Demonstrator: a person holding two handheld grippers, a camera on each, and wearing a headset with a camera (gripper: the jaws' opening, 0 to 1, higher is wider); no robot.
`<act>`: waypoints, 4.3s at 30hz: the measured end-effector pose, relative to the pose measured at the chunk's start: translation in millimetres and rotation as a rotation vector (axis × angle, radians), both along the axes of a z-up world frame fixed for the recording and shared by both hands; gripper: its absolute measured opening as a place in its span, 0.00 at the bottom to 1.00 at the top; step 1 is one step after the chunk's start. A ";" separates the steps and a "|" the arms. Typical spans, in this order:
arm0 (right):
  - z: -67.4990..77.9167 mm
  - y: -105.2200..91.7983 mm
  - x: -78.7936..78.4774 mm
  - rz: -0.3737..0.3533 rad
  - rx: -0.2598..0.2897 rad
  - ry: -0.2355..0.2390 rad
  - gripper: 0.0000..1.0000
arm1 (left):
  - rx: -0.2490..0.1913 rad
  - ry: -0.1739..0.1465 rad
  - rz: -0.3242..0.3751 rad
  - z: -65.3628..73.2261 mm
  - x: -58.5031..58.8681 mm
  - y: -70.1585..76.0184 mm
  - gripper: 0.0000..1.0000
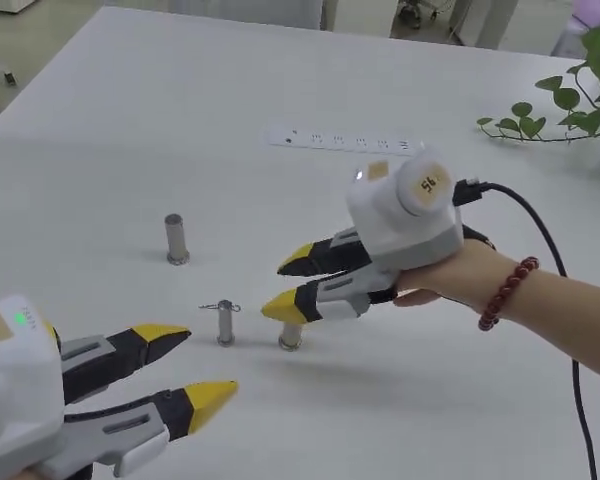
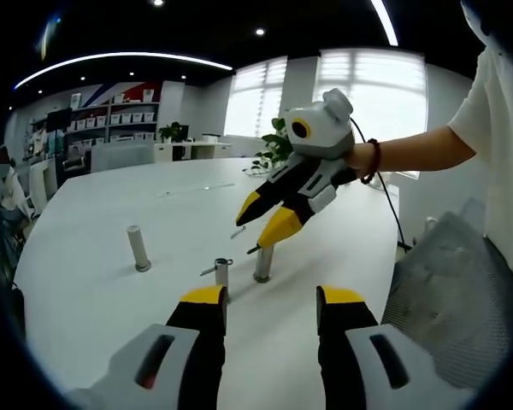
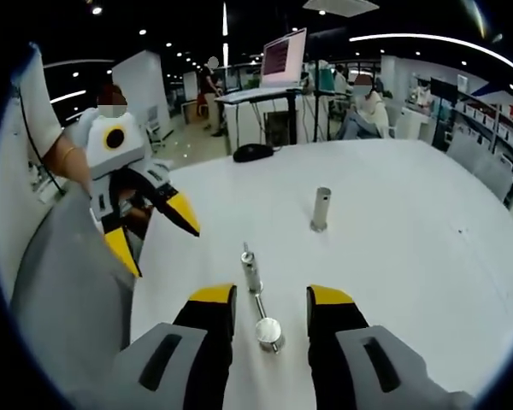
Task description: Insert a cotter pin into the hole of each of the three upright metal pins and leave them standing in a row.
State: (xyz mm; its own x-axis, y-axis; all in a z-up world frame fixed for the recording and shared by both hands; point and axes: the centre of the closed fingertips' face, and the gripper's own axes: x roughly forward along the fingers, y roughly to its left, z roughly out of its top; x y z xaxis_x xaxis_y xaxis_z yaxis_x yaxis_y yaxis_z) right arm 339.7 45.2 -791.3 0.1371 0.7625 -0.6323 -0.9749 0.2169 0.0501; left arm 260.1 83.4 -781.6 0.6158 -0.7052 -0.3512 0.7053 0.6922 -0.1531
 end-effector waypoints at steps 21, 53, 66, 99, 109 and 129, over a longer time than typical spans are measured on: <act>11.1 40.7 45.4 -0.101 0.076 -0.034 0.36 | -0.034 0.015 0.013 0.4 -3.1 5.6 0.61; -5.6 106.5 92.0 -0.206 0.225 0.015 0.35 | -0.034 0.012 0.037 1.4 2.0 14.2 0.83; -18.4 123.9 98.4 -0.200 0.245 0.015 0.29 | -0.064 0.009 0.069 5.8 7.7 19.3 0.93; -25.3 127.4 95.4 -0.174 0.211 -0.026 0.15 | -0.049 0.024 0.101 0.9 8.1 27.2 0.96; -25.2 124.1 100.4 -0.175 0.202 -0.022 0.14 | -0.046 0.019 0.084 1.1 6.7 24.6 0.93; -19.0 103.9 93.7 -0.114 0.148 -0.043 0.13 | -0.025 0.006 0.070 2.2 7.8 19.7 0.93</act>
